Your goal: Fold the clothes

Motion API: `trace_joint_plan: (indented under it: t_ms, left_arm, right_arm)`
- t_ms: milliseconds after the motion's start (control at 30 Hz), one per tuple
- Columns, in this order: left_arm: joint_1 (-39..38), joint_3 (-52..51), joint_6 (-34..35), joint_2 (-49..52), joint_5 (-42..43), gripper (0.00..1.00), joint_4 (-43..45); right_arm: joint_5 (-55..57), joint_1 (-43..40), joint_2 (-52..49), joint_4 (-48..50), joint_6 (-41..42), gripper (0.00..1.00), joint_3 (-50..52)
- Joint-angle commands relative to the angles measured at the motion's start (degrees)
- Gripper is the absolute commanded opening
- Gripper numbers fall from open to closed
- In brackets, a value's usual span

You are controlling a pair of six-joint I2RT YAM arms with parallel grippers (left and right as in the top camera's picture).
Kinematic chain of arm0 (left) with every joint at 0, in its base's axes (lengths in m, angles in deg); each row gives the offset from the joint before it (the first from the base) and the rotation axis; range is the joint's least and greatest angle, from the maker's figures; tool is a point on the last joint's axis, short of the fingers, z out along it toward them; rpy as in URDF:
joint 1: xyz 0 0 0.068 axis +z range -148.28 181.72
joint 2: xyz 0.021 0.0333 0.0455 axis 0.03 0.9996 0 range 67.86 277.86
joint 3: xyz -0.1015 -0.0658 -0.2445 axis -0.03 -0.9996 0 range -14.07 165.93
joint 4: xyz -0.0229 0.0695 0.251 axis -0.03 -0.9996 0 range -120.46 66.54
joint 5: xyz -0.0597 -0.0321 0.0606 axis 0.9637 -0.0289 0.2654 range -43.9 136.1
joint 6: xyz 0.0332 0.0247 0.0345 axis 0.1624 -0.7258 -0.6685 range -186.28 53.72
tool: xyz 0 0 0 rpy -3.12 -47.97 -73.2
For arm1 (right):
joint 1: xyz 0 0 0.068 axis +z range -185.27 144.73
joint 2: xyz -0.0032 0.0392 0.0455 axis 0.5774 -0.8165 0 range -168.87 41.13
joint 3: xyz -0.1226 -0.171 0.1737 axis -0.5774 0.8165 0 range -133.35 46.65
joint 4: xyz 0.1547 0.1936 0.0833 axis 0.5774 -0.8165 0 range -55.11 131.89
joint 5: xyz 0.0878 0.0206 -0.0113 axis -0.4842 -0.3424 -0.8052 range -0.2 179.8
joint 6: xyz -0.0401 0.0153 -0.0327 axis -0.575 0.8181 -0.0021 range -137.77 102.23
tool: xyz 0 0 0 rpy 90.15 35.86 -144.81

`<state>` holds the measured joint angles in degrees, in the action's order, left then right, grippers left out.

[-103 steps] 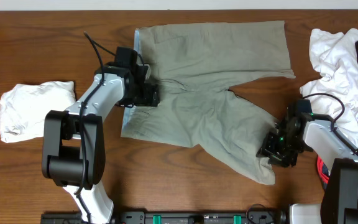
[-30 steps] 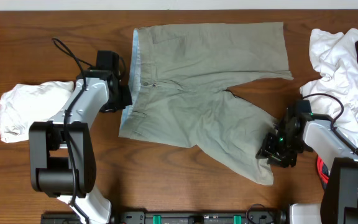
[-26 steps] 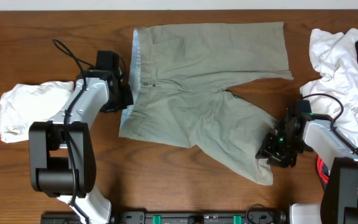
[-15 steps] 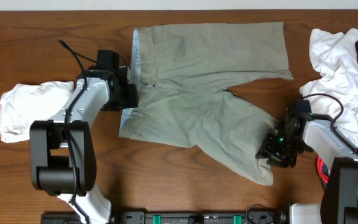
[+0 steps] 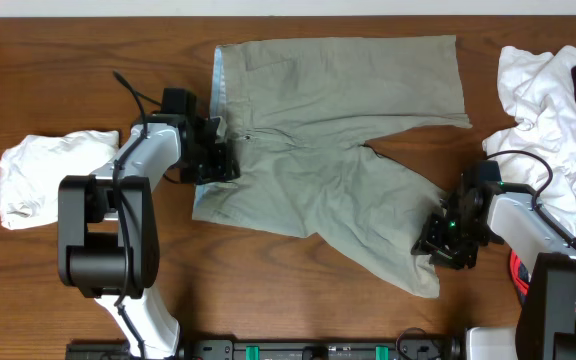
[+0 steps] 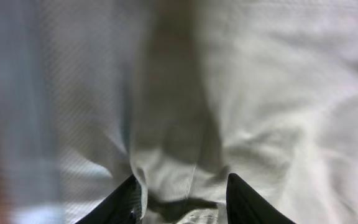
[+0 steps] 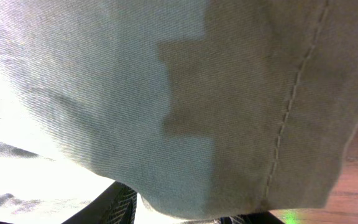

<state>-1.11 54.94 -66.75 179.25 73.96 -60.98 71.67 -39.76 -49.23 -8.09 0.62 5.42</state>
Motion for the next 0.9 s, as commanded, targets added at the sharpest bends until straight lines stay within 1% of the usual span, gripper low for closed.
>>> trace_joint_plan:
  t_ms: [0,167,200,233,300,333,400,467,567,600,633,733,867]
  left_arm:
    - [-0.13,-0.44,-2.95,1.18,8.5,0.44,-1.25]
    - [-0.07,-0.44,-2.99,1.18,9.05,0.44,-1.22]
    - [-0.07,-0.44,-3.89,1.18,9.05,0.43,-1.27]
    - [-0.07,-0.44,-5.4,1.18,9.05,0.4,-1.53]
    - [0.48,-0.44,-9.57,1.18,8.44,0.32,-2.29]
    - [1.01,-0.46,-9.57,1.27,8.39,0.32,-2.14]
    - [2.38,-0.46,-7.08,1.7,11.1,0.34,-0.11]
    - [3.04,-0.46,-5.2,2.54,11.43,0.36,0.98]
    - [3.19,-0.46,-1.79,5.09,7.89,0.37,0.98]
    - [3.19,-0.46,1.11,6.34,5.53,0.38,1.22]
    - [3.19,-0.46,2.45,7.3,4.96,0.37,1.62]
    - [3.19,-0.46,2.73,9.33,5.81,0.37,2.27]
    - [3.19,-0.44,2.71,9.57,6.19,0.37,2.27]
  right_arm:
    - [-0.09,0.28,-2.32,0.72,-1.09,0.4,2.38]
    - [-0.09,0.28,-2.32,0.63,-1.09,0.4,2.38]
    - [-0.09,0.28,-2.32,0.48,-1.09,0.4,2.38]
    - [-0.09,0.28,-2.32,0.42,-1.11,0.4,2.38]
    - [-0.09,0.28,-2.32,0.24,-1.16,0.4,2.38]
    - [-0.07,0.28,-2.32,0.0,-1.31,0.4,2.38]
    - [0.22,0.28,-2.32,-0.35,-1.33,0.4,2.38]
    - [0.31,0.26,-2.32,-0.37,-1.31,0.4,2.38]
    - [0.28,0.28,-2.32,-0.39,-1.29,0.39,2.38]
    - [0.28,0.28,-2.32,-0.37,-1.29,0.39,2.38]
    - [0.28,0.28,-2.32,-0.37,-1.29,0.39,2.38]
    - [0.28,0.28,-2.32,-0.42,-1.29,0.39,2.38]
    - [0.28,0.28,-2.32,-0.48,-1.29,0.39,2.38]
